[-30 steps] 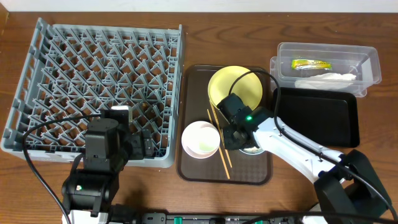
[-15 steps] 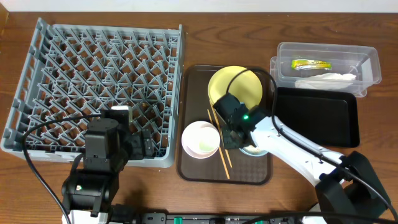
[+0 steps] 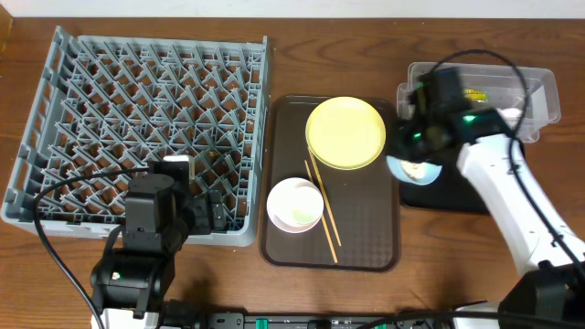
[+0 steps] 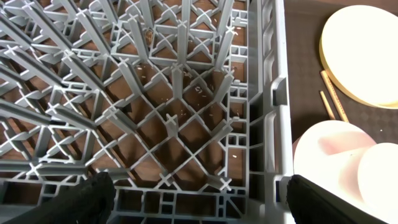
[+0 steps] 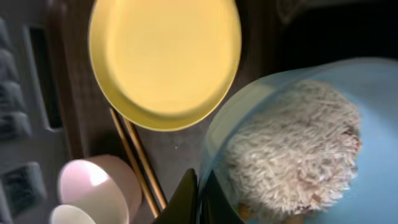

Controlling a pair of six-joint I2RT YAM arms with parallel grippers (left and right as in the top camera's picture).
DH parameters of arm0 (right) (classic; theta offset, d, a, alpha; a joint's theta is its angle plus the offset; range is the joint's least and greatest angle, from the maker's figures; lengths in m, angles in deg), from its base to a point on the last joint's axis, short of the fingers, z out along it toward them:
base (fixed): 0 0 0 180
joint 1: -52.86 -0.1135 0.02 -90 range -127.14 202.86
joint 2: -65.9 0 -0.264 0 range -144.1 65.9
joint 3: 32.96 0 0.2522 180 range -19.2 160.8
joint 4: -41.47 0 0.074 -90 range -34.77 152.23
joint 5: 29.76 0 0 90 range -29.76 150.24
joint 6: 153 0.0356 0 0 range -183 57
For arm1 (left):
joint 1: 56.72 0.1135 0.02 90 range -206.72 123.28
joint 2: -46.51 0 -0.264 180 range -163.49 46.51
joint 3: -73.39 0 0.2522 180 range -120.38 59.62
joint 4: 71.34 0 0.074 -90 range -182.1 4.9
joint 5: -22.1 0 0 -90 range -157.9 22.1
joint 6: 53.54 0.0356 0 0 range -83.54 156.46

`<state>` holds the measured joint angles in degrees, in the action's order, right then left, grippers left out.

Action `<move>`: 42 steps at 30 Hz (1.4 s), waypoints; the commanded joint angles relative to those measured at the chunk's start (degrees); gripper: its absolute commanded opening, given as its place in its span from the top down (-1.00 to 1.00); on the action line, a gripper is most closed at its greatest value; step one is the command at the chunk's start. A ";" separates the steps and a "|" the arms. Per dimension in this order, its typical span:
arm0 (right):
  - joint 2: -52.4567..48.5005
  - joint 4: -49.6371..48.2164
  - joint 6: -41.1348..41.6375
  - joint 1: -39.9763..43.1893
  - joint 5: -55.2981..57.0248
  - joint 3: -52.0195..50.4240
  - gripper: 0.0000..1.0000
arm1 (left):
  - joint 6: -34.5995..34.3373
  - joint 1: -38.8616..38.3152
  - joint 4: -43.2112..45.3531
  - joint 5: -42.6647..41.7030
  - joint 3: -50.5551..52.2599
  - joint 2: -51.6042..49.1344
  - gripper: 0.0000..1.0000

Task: Sort waste into correct bins and load items into the dishwasher
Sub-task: 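Tip the blue bowl over the black tray to dump the rice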

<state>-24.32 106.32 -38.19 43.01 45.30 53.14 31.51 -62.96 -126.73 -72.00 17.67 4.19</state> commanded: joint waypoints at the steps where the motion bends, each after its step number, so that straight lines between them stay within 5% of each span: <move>1: 0.96 -0.83 -4.87 6.97 -12.17 -0.94 0.98 | -0.76 -0.33 0.07 0.26 -1.46 -0.02 -0.83; 9: 0.96 -8.96 -6.23 21.94 -37.75 -9.55 0.98 | -0.76 -0.33 0.07 0.26 -1.46 -0.02 -0.83; 14: 0.83 -23.12 -2.86 30.01 -54.55 -19.30 0.98 | -0.76 -0.33 0.07 0.26 -1.46 -0.02 -0.82; 21: -0.24 -36.28 6.19 37.27 -57.99 -26.51 0.98 | -0.76 -0.33 0.07 0.26 -1.46 -0.02 -0.83; 30: -2.05 -40.24 14.05 48.46 -57.99 -27.78 0.98 | -0.79 -0.33 0.07 0.26 -1.46 -0.02 -0.83; 42: -2.03 -46.60 15.39 54.73 -74.47 -27.78 0.98 | -0.79 -0.33 0.07 0.26 -1.46 -0.02 -0.83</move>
<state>-26.31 60.15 -23.48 97.96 -21.89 25.42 31.51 -62.96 -126.68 -72.02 17.67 4.17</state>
